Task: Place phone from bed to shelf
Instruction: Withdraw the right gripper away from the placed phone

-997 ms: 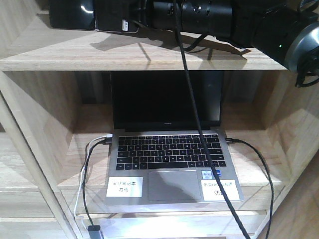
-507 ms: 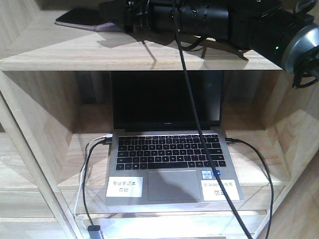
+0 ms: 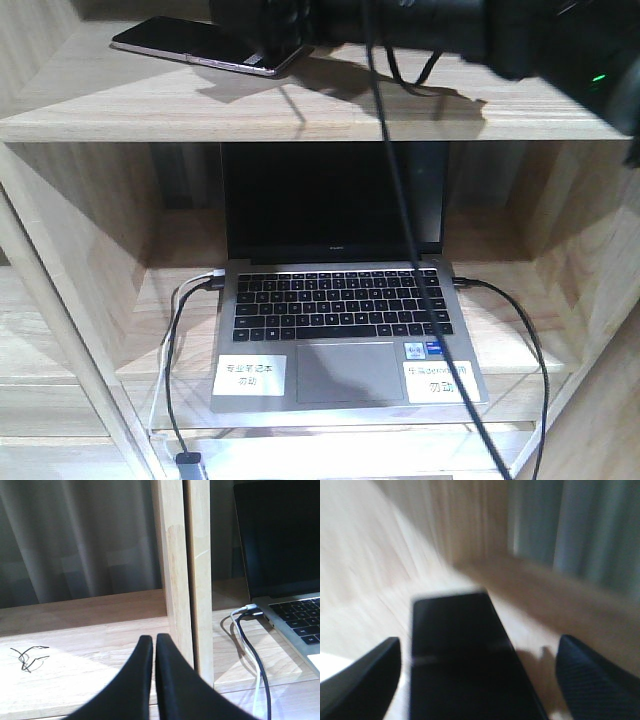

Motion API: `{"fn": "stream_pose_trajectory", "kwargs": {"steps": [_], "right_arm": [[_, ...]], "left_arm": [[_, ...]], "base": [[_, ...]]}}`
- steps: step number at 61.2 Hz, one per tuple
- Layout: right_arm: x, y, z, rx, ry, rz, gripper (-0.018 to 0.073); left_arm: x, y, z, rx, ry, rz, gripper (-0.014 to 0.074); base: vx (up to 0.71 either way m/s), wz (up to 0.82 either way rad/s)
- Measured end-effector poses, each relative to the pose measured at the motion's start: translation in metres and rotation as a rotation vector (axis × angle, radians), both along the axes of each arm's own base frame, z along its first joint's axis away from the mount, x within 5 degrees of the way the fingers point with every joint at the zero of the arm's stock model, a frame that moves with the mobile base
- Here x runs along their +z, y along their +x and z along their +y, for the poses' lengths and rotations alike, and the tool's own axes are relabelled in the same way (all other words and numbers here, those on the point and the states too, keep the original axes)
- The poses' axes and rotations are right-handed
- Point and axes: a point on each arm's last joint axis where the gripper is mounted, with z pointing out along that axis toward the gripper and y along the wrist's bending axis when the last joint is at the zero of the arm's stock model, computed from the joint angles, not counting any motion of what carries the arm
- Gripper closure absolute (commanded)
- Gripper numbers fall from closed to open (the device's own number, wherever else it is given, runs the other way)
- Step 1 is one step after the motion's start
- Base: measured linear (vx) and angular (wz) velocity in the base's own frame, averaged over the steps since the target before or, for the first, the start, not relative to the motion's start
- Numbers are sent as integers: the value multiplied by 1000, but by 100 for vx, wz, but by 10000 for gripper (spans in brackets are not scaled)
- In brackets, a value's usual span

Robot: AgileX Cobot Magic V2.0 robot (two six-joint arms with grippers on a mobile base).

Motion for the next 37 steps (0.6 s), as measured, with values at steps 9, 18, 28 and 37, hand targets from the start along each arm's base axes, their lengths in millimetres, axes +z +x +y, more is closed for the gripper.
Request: {"fn": "stream_pose_trajectory", "kwargs": {"steps": [9, 18, 28, 37], "right_arm": [[20, -14, -6, 4, 16, -41, 140], [40, -32, -12, 24, 23, -68, 324], [55, -57, -21, 65, -30, -65, 533], [57, -81, -32, 67, -67, -54, 570]], "left_arm": [[0, 0, 0, 0, 0, 0, 595], [0, 0, 0, 0, 0, 0, 595], [0, 0, 0, 0, 0, 0, 595], [0, 0, 0, 0, 0, 0, 595]], "base": [[0, 0], [0, 0], [0, 0], [0, 0]]}}
